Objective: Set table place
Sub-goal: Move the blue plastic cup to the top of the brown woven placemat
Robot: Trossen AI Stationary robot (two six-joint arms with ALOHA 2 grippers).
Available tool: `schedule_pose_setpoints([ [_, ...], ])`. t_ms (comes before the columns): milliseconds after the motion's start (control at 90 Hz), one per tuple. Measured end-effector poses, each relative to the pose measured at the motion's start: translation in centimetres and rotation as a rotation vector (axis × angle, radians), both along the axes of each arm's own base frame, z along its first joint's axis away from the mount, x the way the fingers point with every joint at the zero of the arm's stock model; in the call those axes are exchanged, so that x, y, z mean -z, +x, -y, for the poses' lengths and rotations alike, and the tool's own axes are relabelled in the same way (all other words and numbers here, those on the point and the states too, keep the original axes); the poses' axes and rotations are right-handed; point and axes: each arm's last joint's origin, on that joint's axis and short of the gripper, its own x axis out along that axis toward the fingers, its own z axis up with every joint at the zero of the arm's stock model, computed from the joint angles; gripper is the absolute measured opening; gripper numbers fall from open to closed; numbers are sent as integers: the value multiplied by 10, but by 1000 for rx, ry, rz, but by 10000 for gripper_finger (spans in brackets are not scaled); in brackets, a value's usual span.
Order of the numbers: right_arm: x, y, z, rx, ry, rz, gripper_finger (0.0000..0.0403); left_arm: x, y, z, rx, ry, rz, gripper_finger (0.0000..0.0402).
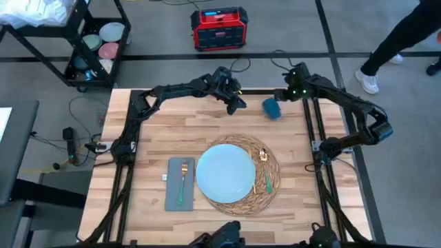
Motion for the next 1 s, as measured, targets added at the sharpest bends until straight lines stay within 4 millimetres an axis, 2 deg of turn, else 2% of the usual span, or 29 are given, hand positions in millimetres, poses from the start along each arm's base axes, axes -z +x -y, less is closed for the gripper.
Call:
schedule_pose_setpoints([
  [356, 2, -7, 4, -24, 25, 15, 98, -1, 0, 0, 5, 17, 11, 70],
  [467, 17, -9, 6, -42, 118, 33, 98, -1, 1, -1, -3, 41, 11, 70],
  [667, 49, -2, 3, -29, 201, 177, 98, -1, 0, -1, -14, 45, 0, 70],
  [811, 58, 2, 3, -23, 209, 240, 98, 0, 0, -1, -13, 43, -3, 70],
  [889, 56, 2, 2, -30, 231, 265, 98, 0, 0, -1, -13, 43, -4, 70],
  [1000, 41, 1, -11, -57, 243, 304, 98, 0, -1, -2, -7, 53, -6, 70],
])
